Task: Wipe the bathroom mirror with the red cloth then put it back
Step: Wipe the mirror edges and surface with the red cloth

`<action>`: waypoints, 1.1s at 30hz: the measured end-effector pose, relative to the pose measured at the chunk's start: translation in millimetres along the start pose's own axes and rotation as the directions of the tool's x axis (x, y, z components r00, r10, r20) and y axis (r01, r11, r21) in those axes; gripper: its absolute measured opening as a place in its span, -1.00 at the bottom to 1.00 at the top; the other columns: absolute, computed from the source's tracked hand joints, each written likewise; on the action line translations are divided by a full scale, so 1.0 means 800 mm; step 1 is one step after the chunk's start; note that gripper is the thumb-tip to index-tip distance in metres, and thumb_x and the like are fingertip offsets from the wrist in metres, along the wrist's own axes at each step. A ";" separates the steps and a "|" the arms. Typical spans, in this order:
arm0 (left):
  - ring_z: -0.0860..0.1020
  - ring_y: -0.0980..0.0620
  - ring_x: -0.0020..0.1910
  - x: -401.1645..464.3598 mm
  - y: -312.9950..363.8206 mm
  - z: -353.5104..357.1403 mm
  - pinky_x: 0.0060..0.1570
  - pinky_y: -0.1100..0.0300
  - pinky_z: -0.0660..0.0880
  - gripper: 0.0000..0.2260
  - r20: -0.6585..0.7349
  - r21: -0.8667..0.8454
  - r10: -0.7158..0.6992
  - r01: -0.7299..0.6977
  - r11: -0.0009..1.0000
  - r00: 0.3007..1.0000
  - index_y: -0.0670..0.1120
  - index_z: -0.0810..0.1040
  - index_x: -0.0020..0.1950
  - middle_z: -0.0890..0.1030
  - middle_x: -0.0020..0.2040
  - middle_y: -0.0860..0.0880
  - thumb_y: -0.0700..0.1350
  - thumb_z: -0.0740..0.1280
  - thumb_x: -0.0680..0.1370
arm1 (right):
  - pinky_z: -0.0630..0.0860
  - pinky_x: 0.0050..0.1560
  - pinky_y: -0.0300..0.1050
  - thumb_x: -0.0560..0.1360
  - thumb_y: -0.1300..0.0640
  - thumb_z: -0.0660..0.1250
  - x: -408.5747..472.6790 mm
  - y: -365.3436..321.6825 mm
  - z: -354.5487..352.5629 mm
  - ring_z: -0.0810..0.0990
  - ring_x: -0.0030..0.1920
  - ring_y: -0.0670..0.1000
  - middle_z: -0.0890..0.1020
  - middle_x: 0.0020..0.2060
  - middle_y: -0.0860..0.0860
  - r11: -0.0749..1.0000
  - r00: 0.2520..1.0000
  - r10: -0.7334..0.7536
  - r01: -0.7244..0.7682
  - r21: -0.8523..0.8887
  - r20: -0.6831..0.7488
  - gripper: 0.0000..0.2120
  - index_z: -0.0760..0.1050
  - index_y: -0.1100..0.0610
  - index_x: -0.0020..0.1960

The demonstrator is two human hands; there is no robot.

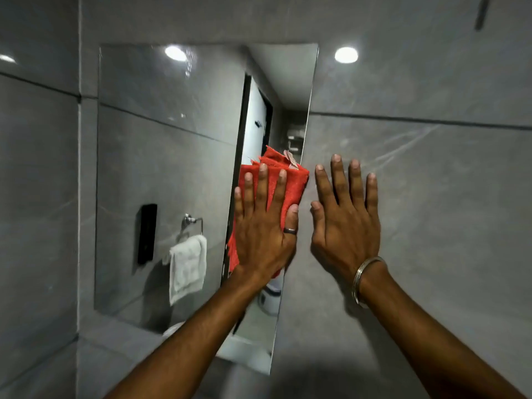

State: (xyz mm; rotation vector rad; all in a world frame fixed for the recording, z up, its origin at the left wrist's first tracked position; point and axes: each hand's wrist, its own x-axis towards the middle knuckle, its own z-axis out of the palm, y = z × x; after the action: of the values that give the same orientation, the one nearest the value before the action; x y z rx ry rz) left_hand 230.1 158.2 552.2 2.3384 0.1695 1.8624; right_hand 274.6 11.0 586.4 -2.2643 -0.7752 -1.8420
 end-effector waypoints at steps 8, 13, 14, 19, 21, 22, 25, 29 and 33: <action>-0.24 -0.05 0.68 0.182 -0.012 -0.032 0.64 -0.06 -0.29 -0.40 -0.090 0.006 0.054 -0.054 0.999 0.994 0.02 -0.12 0.69 -0.20 0.70 -0.02 0.17 -0.01 0.70 | -0.21 0.70 0.23 0.68 -0.14 -0.14 0.167 0.016 -0.049 -0.23 0.70 0.09 -0.10 0.71 0.03 0.995 0.995 -0.085 0.082 0.064 0.051 -0.37 -0.09 0.02 0.71; -0.27 -0.02 0.67 0.224 -0.027 -0.040 0.62 -0.02 -0.35 -0.39 -0.099 0.017 0.066 -0.065 0.998 0.993 0.06 -0.15 0.69 -0.22 0.70 0.01 0.23 -0.09 0.69 | -0.26 0.69 0.19 0.66 -0.15 -0.22 0.217 0.008 -0.058 -0.27 0.69 0.08 -0.15 0.71 0.04 0.997 0.998 -0.043 0.040 0.072 0.043 -0.34 -0.18 0.07 0.70; -0.27 -0.01 0.67 0.229 -0.030 -0.042 0.63 -0.03 -0.33 -0.39 -0.100 0.018 0.064 -0.062 0.998 0.993 0.07 -0.16 0.69 -0.22 0.70 0.02 0.24 -0.11 0.68 | -0.27 0.69 0.19 0.65 -0.15 -0.22 0.223 0.006 -0.058 -0.26 0.69 0.08 -0.15 0.71 0.05 0.996 0.998 -0.047 0.044 0.078 0.043 -0.33 -0.17 0.08 0.70; -0.29 0.01 0.67 0.257 -0.049 -0.055 0.64 -0.08 -0.26 -0.37 -0.108 0.001 0.082 -0.082 0.997 0.991 0.13 -0.19 0.68 -0.22 0.70 0.03 0.33 -0.25 0.64 | -0.29 0.69 0.19 0.64 -0.18 -0.23 0.253 0.000 -0.057 -0.29 0.68 0.07 -0.15 0.70 0.04 0.977 0.972 -0.215 0.215 0.009 0.098 -0.32 -0.20 0.05 0.69; -0.29 0.02 0.67 0.266 -0.061 -0.058 0.65 -0.10 -0.24 -0.38 -0.107 0.008 0.105 -0.104 0.995 0.989 0.14 -0.22 0.67 -0.23 0.70 0.03 0.32 -0.24 0.64 | -0.27 0.69 0.18 0.64 -0.20 -0.22 0.264 0.000 -0.059 -0.26 0.69 0.07 -0.15 0.70 0.02 0.957 0.951 -0.286 0.288 -0.007 0.114 -0.33 -0.25 0.02 0.67; -0.29 0.02 0.67 0.269 -0.067 -0.060 0.65 -0.10 -0.24 -0.38 -0.106 0.018 0.119 -0.118 0.993 0.987 0.14 -0.24 0.67 -0.24 0.70 0.04 0.31 -0.22 0.65 | -0.27 0.70 0.18 0.63 -0.21 -0.22 0.268 0.000 -0.060 -0.26 0.69 0.06 -0.16 0.69 0.01 0.948 0.942 -0.314 0.317 -0.009 0.119 -0.34 -0.27 0.01 0.65; -0.28 0.03 0.67 0.278 -0.092 -0.064 0.64 -0.07 -0.26 -0.39 -0.103 0.039 0.152 -0.149 0.988 0.983 0.15 -0.25 0.66 -0.24 0.70 0.05 0.32 -0.17 0.66 | -0.32 0.69 0.12 0.63 -0.22 -0.27 0.277 -0.001 -0.059 -0.29 0.68 0.02 -0.20 0.68 -0.02 0.927 0.920 -0.370 0.375 -0.013 0.128 -0.35 -0.30 0.00 0.65; -0.28 0.04 0.67 0.289 -0.131 -0.073 0.62 -0.02 -0.30 -0.40 -0.107 0.050 0.116 -0.111 0.993 0.987 0.16 -0.27 0.66 -0.24 0.69 0.05 0.27 -0.10 0.68 | -0.36 0.67 0.09 0.58 -0.25 -0.40 0.277 -0.002 -0.060 -0.29 0.67 0.03 -0.23 0.65 -0.03 0.890 0.883 -0.446 0.455 -0.028 0.145 -0.32 -0.31 0.00 0.64; -0.24 0.03 0.68 0.295 -0.174 -0.081 0.63 -0.04 -0.27 -0.41 -0.129 0.053 0.063 -0.056 0.997 0.990 0.13 -0.22 0.67 -0.21 0.70 0.04 0.22 -0.07 0.70 | -0.30 0.69 0.17 0.64 -0.23 -0.29 0.277 -0.009 -0.060 -0.28 0.68 0.06 -0.19 0.67 0.00 0.865 0.859 -0.481 0.497 -0.062 0.176 -0.35 -0.25 -0.02 0.66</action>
State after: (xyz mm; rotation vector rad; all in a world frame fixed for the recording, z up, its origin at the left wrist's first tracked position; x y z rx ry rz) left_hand 220.3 340.4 766.5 2.2774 0.1633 2.0631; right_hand 257.2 66.1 806.0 -2.4670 -1.4316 -1.9474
